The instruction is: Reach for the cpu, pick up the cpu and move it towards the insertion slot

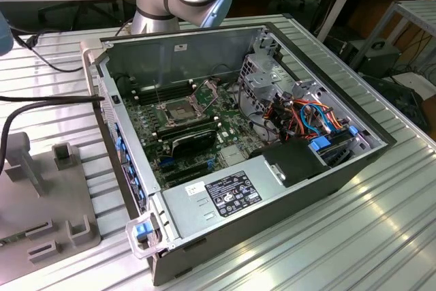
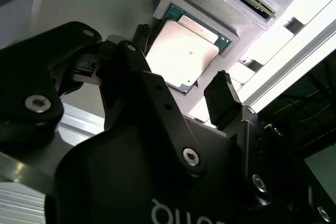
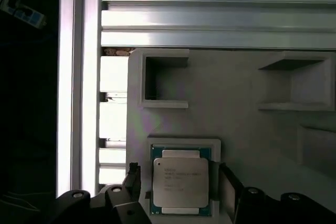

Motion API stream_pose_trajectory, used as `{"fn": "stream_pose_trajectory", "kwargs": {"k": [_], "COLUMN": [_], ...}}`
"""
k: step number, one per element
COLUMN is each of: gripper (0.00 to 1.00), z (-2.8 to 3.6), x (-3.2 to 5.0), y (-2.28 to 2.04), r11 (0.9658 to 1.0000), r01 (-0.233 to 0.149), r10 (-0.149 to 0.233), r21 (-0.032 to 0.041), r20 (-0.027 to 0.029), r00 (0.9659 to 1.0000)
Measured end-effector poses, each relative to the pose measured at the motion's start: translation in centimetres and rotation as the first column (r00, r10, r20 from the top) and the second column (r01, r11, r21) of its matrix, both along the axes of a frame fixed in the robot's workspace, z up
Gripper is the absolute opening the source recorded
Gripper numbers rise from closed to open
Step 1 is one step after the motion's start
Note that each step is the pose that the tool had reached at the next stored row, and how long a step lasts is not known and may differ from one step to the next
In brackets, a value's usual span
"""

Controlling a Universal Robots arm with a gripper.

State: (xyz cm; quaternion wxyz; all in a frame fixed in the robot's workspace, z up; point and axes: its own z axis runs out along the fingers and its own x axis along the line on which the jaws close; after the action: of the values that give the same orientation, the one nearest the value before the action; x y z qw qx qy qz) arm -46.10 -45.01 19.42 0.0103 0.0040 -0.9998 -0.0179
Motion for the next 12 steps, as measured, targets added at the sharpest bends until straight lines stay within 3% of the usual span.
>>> {"fn": "stream_pose_trajectory", "kwargs": {"k": [4,9,12], "gripper": [0.70,0.70,0.61], "z": [-0.63,-0.71,-0.71], "x": [0.03,0.05,0.05], "y": [0.00,0.00,0.00], "r11": [1.0000,1.0000,1.0000], "r01": [0.008,0.008,0.008], "r10": [-0.008,-0.008,-0.008], "r21": [-0.0003,-0.0008,-0.0012], "r20": [0.0000,0.0000,0.0000], "r00": [1.0000,1.0000,1.0000]}}
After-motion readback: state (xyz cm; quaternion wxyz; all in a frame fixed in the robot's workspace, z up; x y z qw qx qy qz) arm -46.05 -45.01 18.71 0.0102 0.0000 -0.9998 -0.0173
